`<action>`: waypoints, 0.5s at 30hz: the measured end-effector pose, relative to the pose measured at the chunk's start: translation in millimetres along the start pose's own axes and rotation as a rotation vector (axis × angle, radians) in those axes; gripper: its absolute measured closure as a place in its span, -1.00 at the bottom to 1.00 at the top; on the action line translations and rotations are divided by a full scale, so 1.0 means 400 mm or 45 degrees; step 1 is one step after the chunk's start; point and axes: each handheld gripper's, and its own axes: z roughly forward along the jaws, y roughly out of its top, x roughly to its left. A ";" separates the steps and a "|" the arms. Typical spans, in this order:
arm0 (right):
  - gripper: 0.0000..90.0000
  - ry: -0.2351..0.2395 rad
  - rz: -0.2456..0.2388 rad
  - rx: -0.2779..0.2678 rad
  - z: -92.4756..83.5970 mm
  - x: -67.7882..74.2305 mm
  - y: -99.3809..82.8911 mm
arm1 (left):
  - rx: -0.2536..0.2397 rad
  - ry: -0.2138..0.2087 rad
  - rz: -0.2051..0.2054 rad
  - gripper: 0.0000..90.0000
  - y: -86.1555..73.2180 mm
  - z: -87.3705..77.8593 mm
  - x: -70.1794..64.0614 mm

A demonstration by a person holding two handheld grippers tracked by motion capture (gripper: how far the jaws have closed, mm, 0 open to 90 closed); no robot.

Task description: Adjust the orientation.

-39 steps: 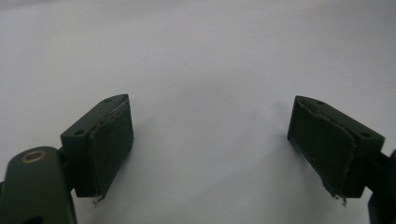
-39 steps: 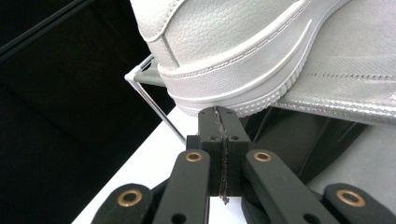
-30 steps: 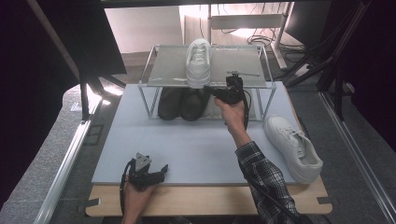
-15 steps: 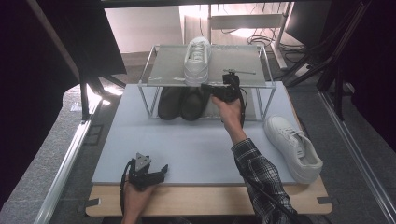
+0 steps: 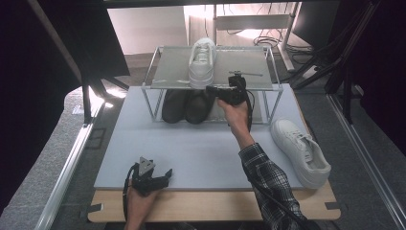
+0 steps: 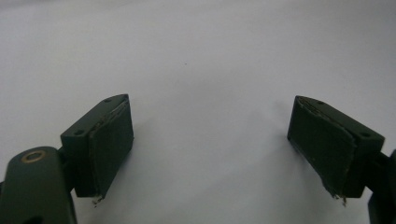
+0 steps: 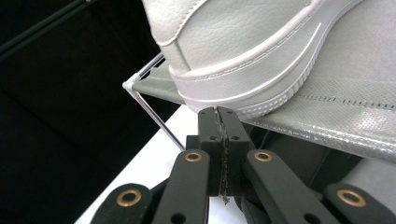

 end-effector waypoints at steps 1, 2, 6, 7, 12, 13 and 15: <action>0.98 -0.001 -0.010 0.003 -0.003 0.003 0.000 | 0.000 0.000 0.000 -0.68 0.000 0.000 0.000; 0.97 -0.003 -0.018 0.006 -0.006 0.005 0.000 | 0.000 0.000 0.000 -0.68 0.000 0.000 0.000; 0.93 -0.009 -0.051 0.011 -0.022 0.009 -0.003 | -0.001 -0.001 -0.001 -0.68 0.000 0.000 0.000; 0.92 -0.009 -0.057 0.012 -0.026 0.009 -0.004 | -0.001 0.000 -0.001 -0.68 0.000 0.000 0.000; 0.85 -0.015 -0.095 0.021 -0.051 0.006 -0.011 | -0.001 -0.001 -0.001 -0.68 0.000 0.000 0.000; 0.84 -0.016 -0.100 0.025 -0.057 0.006 -0.013 | -0.001 -0.001 -0.001 -0.68 0.000 0.000 0.000; 0.82 -0.025 -0.114 0.030 -0.065 0.004 -0.017 | -0.001 -0.001 -0.001 -0.68 0.000 0.000 0.000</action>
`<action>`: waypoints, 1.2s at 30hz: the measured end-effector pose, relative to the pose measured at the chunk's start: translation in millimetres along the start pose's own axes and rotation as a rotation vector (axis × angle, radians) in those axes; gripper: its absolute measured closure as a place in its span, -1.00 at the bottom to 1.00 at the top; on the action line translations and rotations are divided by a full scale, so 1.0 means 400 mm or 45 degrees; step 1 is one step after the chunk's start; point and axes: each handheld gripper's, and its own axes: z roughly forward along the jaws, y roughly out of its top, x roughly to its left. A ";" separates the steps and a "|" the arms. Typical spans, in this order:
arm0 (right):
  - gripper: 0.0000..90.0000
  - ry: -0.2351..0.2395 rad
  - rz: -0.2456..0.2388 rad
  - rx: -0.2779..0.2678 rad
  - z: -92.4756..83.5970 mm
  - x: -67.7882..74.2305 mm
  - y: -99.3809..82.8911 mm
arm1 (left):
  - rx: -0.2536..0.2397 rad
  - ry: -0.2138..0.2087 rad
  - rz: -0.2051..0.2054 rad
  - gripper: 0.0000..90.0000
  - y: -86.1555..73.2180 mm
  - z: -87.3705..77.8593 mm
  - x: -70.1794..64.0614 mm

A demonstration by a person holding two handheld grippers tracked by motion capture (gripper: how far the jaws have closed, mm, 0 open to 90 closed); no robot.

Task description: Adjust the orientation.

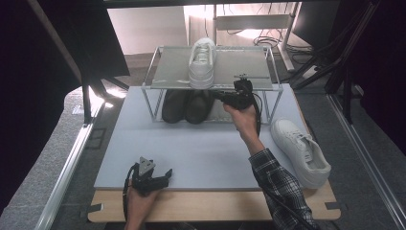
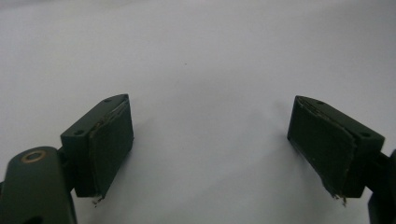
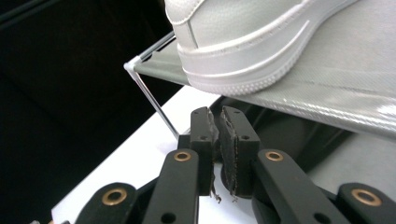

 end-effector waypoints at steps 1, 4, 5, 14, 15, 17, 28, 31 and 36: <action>0.81 -0.002 -0.005 0.001 -0.003 -0.001 -0.002 | 0.000 0.000 0.000 -0.68 0.000 0.000 0.000; 0.76 -0.012 -0.027 0.012 -0.014 -0.002 -0.010 | 0.000 0.000 0.000 -0.68 0.000 0.000 0.000; 0.75 -0.014 -0.033 0.019 -0.017 -0.002 -0.013 | 0.001 0.000 0.001 -0.68 0.000 0.000 0.000; 0.56 -0.043 -0.124 0.069 -0.039 0.009 -0.044 | 0.003 0.001 0.001 -0.68 0.000 0.000 0.000; 0.53 -0.047 -0.135 0.072 -0.040 0.010 -0.048 | 0.002 0.001 0.001 -0.68 0.000 0.000 0.000; 0.46 -0.060 -0.161 0.079 -0.045 0.014 -0.056 | 0.002 0.001 0.001 -0.68 0.000 0.000 0.000; 0.10 -0.108 -0.272 0.106 -0.071 0.026 -0.098 | 0.002 0.002 0.000 -0.68 0.000 0.000 0.000; 0.04 -0.127 -0.310 0.117 -0.081 0.028 -0.109 | 0.001 0.001 -0.002 -0.68 0.000 0.000 0.000; -0.05 -0.139 -0.350 0.134 -0.099 0.032 -0.128 | 0.001 0.001 -0.001 -0.68 0.000 0.000 0.000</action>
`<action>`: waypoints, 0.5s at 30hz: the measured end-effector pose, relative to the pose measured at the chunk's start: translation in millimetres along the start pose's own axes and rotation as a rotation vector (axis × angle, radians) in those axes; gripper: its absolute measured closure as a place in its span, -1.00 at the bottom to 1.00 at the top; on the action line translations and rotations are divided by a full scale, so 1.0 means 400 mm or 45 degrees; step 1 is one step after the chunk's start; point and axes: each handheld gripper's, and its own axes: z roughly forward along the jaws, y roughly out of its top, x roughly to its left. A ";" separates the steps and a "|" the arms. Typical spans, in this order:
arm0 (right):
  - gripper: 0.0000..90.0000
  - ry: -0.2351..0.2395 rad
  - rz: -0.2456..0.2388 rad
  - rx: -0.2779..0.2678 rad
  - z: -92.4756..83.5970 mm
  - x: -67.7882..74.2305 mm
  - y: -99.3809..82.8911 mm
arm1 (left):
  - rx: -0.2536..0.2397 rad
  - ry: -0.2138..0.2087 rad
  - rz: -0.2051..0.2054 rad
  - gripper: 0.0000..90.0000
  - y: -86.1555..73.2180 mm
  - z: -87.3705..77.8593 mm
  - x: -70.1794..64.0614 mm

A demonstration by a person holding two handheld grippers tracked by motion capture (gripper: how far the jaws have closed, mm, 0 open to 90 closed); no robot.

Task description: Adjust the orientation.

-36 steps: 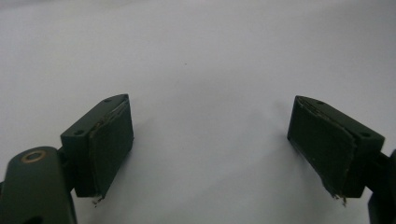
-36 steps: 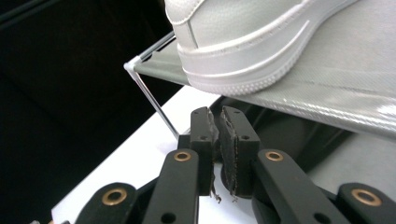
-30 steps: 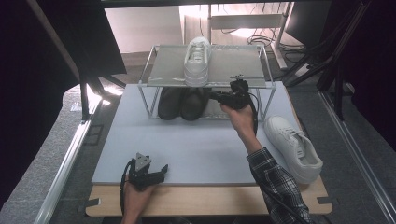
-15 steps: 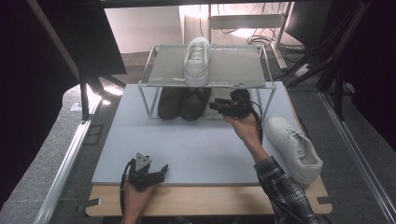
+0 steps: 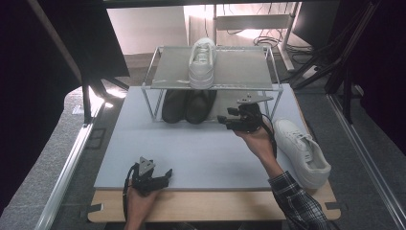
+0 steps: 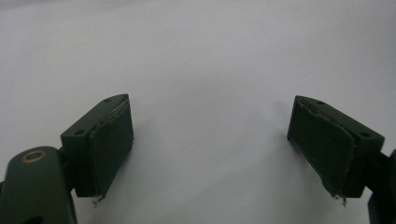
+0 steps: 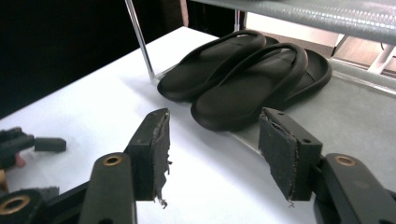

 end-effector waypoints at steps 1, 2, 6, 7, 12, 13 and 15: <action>-0.07 -0.006 -0.011 -0.002 -0.004 0.002 -0.006 | 0.000 0.000 0.000 -0.68 0.000 0.000 0.000; -0.08 -0.005 -0.016 0.002 -0.008 0.004 -0.009 | 0.000 0.000 0.000 -0.68 0.000 0.000 0.000; -0.15 -0.009 -0.053 0.010 -0.022 0.011 -0.027 | 0.000 0.001 0.002 -0.68 0.000 0.000 0.000; -0.17 -0.010 -0.058 0.013 -0.026 0.013 -0.031 | 0.000 0.000 0.005 -0.68 0.000 0.000 0.001; -0.24 -0.008 -0.062 0.008 -0.049 0.016 -0.052 | 0.000 0.000 0.005 -0.68 0.000 0.000 0.001; -0.25 -0.008 -0.066 0.009 -0.053 0.016 -0.057 | 0.000 0.000 0.005 -0.68 0.000 0.000 0.001; -0.28 -0.011 -0.080 0.015 -0.060 0.019 -0.066 | 0.000 0.000 0.000 -0.68 0.000 0.000 0.000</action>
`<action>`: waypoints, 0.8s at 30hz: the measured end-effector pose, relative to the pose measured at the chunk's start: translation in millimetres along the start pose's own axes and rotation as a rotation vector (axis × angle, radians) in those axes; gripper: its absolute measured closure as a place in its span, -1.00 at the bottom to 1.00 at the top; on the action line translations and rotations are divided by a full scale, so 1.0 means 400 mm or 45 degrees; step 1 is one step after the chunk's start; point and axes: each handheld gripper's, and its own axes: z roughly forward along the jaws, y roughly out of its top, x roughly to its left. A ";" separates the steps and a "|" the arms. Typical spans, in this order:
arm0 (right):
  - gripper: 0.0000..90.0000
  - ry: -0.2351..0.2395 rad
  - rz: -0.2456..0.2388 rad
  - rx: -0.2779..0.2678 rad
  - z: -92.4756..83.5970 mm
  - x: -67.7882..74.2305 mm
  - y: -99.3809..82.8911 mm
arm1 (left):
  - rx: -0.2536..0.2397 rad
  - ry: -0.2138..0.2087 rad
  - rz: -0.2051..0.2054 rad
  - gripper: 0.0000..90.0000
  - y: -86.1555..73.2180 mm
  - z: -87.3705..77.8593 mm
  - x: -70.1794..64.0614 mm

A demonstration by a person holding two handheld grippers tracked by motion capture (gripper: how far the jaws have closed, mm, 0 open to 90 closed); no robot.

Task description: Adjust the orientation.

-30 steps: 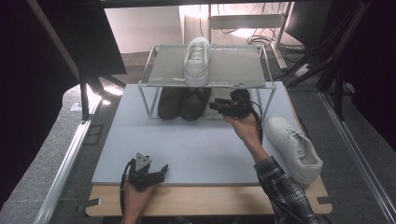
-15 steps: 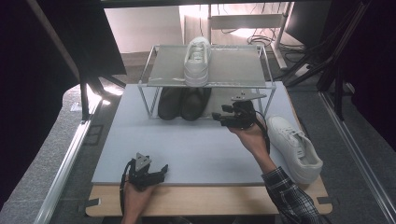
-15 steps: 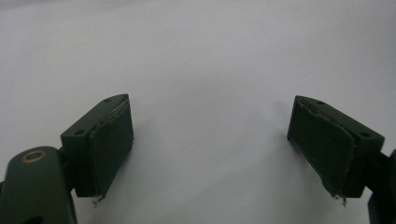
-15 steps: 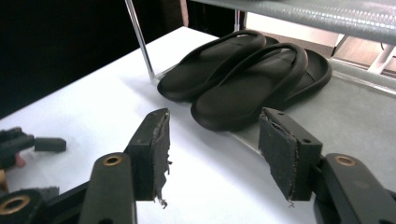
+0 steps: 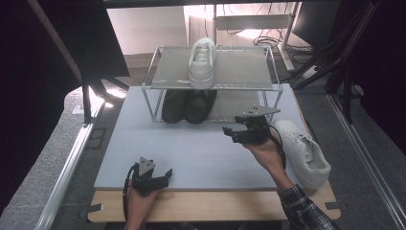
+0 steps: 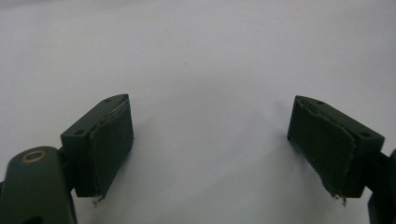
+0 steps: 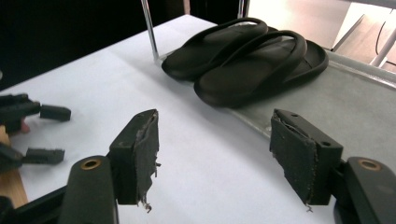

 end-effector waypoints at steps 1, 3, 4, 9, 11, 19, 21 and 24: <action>-0.29 -0.005 -0.011 0.006 -0.003 0.002 -0.005 | -0.001 0.000 -0.001 -0.68 0.000 0.000 0.000; -0.32 -0.004 -0.019 0.017 -0.008 0.007 -0.018 | -0.003 0.001 -0.002 -0.68 0.000 0.000 0.000; -0.34 -0.002 -0.026 0.022 -0.011 0.009 -0.026 | -0.003 0.000 0.001 -0.68 0.000 0.000 0.000; -0.43 0.027 -0.029 0.031 -0.022 0.013 -0.061 | -0.003 0.001 0.001 -0.68 0.000 0.000 0.000; -0.47 0.042 -0.038 0.033 -0.026 0.014 -0.076 | -0.003 0.001 0.000 -0.68 0.000 0.000 0.000; -0.60 0.084 0.022 0.062 -0.049 0.017 -0.132 | -0.003 0.002 -0.002 -0.68 0.000 0.000 -0.001; -0.62 0.094 0.048 0.067 -0.055 0.015 -0.146 | 0.000 0.002 0.001 -0.68 0.000 0.000 0.000; -0.62 0.078 0.047 0.077 -0.066 0.011 -0.167 | 0.000 0.003 -0.004 -0.68 0.000 0.000 -0.001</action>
